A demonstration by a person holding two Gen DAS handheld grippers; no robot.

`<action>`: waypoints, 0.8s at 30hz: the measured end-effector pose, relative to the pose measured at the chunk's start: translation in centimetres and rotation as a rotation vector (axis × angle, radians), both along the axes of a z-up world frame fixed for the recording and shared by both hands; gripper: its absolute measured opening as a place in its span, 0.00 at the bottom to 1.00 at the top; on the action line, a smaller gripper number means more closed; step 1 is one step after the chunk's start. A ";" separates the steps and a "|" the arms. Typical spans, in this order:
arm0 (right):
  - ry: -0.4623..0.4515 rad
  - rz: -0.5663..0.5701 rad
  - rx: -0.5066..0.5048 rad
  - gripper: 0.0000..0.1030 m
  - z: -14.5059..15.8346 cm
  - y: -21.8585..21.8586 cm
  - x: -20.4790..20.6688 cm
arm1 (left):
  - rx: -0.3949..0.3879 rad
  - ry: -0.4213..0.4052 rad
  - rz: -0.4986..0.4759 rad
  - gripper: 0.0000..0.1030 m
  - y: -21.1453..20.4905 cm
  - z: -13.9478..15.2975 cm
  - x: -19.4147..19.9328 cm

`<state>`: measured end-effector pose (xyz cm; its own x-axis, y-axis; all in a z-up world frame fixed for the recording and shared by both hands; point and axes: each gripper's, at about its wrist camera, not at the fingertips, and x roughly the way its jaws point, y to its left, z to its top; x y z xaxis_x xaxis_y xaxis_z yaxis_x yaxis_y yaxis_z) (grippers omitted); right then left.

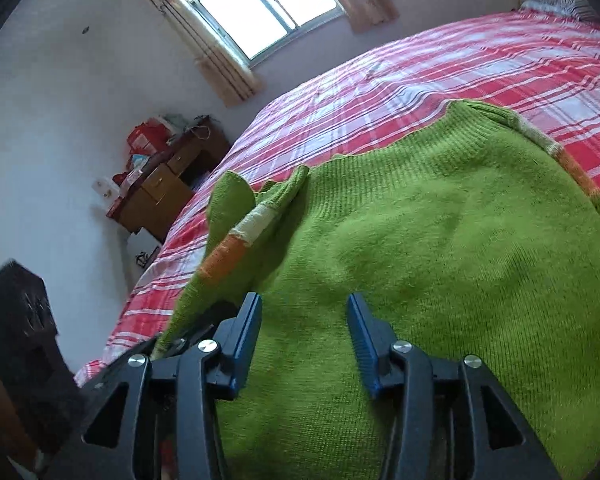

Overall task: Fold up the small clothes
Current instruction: 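Grasp the striped cuff edge with the left gripper while the right gripper grasps beside it, then hold the edge with both grippers and fold the sweater over onto itself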

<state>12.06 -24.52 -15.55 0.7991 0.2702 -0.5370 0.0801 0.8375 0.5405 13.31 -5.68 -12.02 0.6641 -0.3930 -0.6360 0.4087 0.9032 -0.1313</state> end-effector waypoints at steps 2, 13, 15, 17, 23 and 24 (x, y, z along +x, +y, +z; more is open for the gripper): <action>-0.029 0.044 0.023 0.50 1.1 -0.3 1.2 | -0.004 0.001 -0.001 0.16 -0.3 -0.2 0.1; 0.097 0.298 -0.069 0.66 1.6 4.3 10.3 | 0.015 -0.004 -0.001 0.16 -0.5 -0.4 0.2; 0.112 0.311 -0.089 0.62 1.0 4.8 10.9 | 0.016 -0.005 -0.001 0.16 -0.6 -0.4 0.2; 0.134 0.316 -0.116 0.32 0.1 5.3 11.3 | 0.015 -0.001 -0.002 0.16 -0.8 -0.4 0.3; 0.115 0.295 -0.098 0.29 -0.4 4.4 10.8 | 0.017 0.000 -0.004 0.16 -1.1 -0.4 0.3; 0.116 0.291 -0.087 0.29 -0.5 4.3 10.9 | 0.018 -0.001 -0.004 0.16 -1.1 -0.4 0.3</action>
<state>22.98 -20.20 -16.03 0.6271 0.4269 -0.6515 -0.1122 0.8772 0.4667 13.56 -6.78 -12.39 0.6634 -0.3839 -0.6423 0.4121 0.9039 -0.1146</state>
